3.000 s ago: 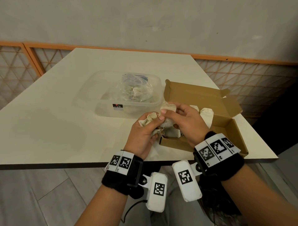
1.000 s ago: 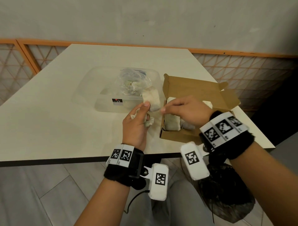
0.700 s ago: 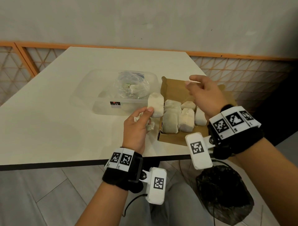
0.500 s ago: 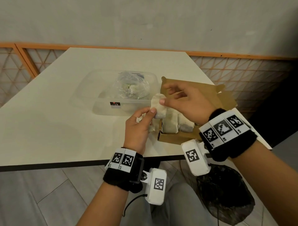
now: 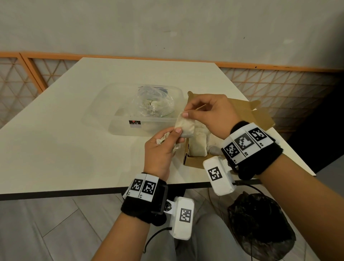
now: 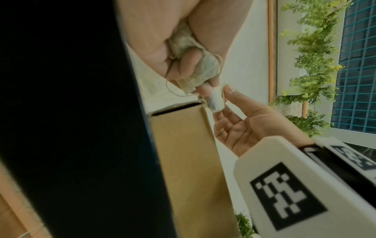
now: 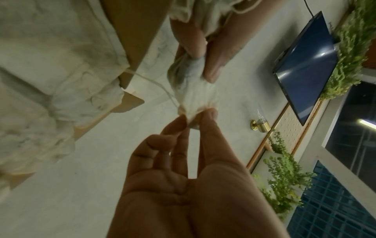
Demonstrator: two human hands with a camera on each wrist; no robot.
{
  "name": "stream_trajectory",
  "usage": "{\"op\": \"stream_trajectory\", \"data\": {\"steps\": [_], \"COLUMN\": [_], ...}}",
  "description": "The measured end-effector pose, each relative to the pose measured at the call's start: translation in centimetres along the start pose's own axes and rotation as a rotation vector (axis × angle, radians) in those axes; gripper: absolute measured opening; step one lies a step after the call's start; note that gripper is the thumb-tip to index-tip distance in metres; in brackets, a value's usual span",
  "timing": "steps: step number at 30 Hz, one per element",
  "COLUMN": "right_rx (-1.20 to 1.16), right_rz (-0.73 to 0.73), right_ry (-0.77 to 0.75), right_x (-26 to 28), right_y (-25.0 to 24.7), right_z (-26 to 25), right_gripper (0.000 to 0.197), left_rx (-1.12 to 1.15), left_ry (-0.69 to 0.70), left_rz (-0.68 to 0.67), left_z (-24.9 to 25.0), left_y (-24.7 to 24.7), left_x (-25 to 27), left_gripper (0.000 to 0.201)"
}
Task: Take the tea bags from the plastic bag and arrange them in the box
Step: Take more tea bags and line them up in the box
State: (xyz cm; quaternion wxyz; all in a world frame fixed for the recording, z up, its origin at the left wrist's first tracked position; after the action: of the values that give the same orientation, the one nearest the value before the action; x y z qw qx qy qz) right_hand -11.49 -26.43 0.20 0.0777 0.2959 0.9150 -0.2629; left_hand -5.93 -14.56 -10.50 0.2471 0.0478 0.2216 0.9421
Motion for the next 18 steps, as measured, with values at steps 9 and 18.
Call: {"op": "stream_trajectory", "data": {"steps": [9,18], "right_rx": [-0.131,-0.107], "right_rz": [-0.104,-0.039], "right_ry": [0.068,0.066], "right_x": [0.06,-0.21], "right_y": [0.94,0.37], "right_z": [0.55,0.4], "right_gripper": [0.014,0.017], "left_rx": [0.005,0.041], "left_ry": [-0.012,-0.015], "left_rz": [0.023,0.012], "left_z": [-0.04,0.04], "left_y": [-0.19,-0.17], "left_x": [0.0,-0.05], "left_gripper": [0.003,0.008]}}
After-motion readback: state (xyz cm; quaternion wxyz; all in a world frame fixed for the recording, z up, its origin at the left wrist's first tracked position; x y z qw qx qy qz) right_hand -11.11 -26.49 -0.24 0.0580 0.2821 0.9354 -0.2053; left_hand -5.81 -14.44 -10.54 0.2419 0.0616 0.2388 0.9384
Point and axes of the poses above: each hand's wrist, its own x-axis away from the middle knuckle, its own y-axis out of the palm, z = x × y, the point moved 9 cm from there along -x, towards the middle knuckle, and after that the axes turned 1 degree about z, right-handed, at the moved point
